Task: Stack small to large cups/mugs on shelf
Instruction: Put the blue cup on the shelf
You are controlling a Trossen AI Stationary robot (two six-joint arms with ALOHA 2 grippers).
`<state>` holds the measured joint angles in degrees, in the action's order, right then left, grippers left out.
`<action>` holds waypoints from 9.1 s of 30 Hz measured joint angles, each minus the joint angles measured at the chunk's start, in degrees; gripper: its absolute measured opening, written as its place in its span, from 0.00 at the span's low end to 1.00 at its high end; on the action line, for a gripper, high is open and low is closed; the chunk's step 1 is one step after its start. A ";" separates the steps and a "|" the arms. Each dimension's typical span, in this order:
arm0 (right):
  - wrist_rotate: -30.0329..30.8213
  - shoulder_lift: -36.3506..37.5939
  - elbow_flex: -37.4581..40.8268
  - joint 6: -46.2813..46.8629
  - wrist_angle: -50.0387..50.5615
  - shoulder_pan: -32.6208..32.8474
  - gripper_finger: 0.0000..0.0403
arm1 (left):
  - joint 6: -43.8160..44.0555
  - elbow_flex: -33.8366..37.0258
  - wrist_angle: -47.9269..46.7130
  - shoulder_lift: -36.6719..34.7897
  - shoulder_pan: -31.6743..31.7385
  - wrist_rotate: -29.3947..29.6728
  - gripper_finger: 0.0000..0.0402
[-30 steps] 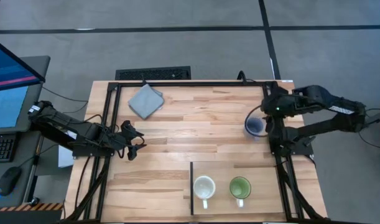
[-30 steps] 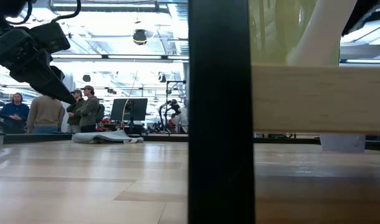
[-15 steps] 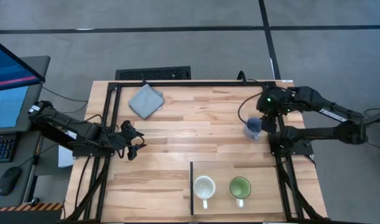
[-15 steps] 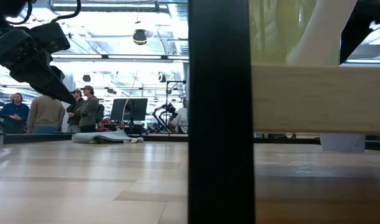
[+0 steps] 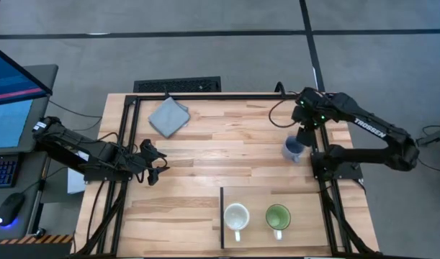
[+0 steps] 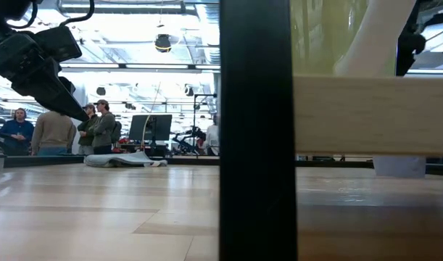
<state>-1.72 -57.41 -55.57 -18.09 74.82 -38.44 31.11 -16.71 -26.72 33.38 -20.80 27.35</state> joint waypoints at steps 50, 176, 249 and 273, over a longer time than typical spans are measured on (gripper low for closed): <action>-4.28 -9.44 7.93 -14.93 -10.09 1.01 0.57 | -0.01 0.00 -3.91 -0.01 0.00 -0.02 0.63; -1.16 4.61 5.14 13.22 7.76 20.68 0.05 | 0.11 0.00 -3.78 -0.01 -0.01 0.00 0.63; -0.20 -10.47 1.84 91.95 -7.36 95.35 0.05 | 2.12 0.00 -3.31 -0.02 0.00 -0.04 0.63; 1.47 -13.01 0.81 96.13 -9.50 98.47 0.05 | 2.74 -0.01 -3.32 -0.01 0.00 -0.13 0.63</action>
<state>-0.25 -70.41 -54.76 78.04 65.32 60.03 33.86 -16.72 -30.04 33.38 -20.80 27.22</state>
